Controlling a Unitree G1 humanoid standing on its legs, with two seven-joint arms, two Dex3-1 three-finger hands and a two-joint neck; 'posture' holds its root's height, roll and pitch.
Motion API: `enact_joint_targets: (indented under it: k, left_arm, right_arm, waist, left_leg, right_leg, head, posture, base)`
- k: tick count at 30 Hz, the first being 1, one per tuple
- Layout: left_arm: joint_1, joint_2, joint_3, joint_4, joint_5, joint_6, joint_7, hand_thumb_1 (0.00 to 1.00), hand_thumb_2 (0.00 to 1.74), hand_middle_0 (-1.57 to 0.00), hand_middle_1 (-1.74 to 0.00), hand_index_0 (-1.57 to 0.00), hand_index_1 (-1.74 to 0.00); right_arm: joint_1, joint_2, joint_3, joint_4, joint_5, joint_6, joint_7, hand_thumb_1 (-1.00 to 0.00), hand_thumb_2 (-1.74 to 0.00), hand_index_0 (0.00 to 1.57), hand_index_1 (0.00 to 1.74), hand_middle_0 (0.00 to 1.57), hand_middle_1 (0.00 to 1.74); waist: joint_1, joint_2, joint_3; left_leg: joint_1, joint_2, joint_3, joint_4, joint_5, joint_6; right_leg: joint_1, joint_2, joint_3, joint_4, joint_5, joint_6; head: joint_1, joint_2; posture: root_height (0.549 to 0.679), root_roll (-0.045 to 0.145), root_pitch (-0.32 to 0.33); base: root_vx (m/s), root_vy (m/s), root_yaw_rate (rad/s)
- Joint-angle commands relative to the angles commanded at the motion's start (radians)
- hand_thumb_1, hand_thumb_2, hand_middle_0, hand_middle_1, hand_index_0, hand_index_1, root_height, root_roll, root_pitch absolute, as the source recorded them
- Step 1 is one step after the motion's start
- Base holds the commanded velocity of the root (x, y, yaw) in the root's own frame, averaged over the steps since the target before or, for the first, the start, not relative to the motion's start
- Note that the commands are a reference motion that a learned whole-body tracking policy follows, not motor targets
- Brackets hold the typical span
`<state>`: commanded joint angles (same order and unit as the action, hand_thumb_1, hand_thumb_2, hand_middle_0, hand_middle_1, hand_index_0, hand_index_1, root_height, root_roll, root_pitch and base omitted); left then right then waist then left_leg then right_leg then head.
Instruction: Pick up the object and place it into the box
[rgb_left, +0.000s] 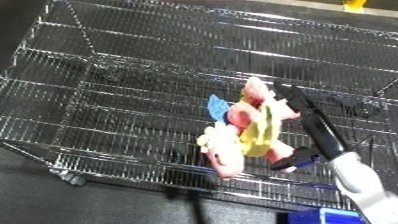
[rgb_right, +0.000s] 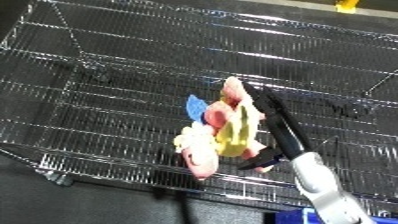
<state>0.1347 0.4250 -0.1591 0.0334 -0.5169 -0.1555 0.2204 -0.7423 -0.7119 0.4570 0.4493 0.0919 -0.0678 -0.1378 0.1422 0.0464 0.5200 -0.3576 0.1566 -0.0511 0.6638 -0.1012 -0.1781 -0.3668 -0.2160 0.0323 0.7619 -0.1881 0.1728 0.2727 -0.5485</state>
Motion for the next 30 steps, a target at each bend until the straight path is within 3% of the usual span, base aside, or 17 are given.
enact_joint_targets:
  k: [9,15,23,30]
  left_arm:
    - [0.005,0.013,-0.034,0.000,-0.010,-0.017,0.001,1.00,1.74,-1.57,-1.74,-1.57,-1.74]
    - [0.007,0.022,-0.056,0.005,-0.012,-0.025,-0.003,1.00,1.74,-1.57,-1.74,-1.57,-1.74]
    - [-0.001,0.023,-0.070,0.015,-0.008,-0.028,-0.008,1.00,1.74,-1.57,-1.74,-1.57,-1.74]
    - [0.007,0.019,-0.069,0.006,-0.002,-0.028,-0.006,1.00,1.74,-1.57,-1.74,-1.57,-1.74]
  right_arm:
    - [-0.182,0.004,0.135,0.230,-0.069,0.026,0.008,0.00,0.00,0.00,0.00,0.00,0.00]
    - [-0.261,0.014,0.200,0.396,-0.144,0.052,0.017,0.00,0.00,0.00,0.00,0.00,0.00]
    - [-0.318,0.075,0.241,0.592,-0.212,0.070,0.031,0.00,0.00,0.00,0.00,0.00,0.00]
    - [-0.310,0.106,0.238,0.658,-0.241,0.075,0.023,-0.35,-0.61,0.55,0.61,0.55,0.61]
  waist:
    - [0.033,0.026,0.000]
    - [0.051,0.037,0.000]
    - [0.067,0.046,0.000]
    - [0.074,0.052,0.000]
  left_leg:
    - [-0.071,-0.009,-0.016,0.029,0.002,0.0013]
    - [-0.109,-0.014,-0.027,0.046,0.000,0.0031]
    - [-0.125,-0.013,-0.030,0.044,-0.001,0.0027]
    - [-0.135,-0.012,-0.034,0.048,-0.001,0.0036]
  right_leg:
    - [-0.057,-0.0054,-0.001,0.016,0.009,-0.0003]
    - [-0.086,-0.0077,-0.003,0.024,0.011,-0.0010]
    - [-0.097,-0.0093,-0.008,0.018,0.011,-0.0005]
    - [-0.104,-0.0092,-0.011,0.025,0.008,-0.0008]
  head:
    - [0.063,0.022]
    - [0.076,0.065]
    - [0.105,0.077]
    - [0.100,0.073]
  posture:
    - [0.618,0.024,-0.127]
    - [0.616,0.019,-0.104]
    - [0.617,0.015,-0.086]
    - [0.616,0.013,-0.081]
  base:
    - [-0.009,0.007,0.048]
    - [-0.003,0.008,0.028]
    - [0.010,0.004,0.016]
    - [0.009,0.002,0.020]
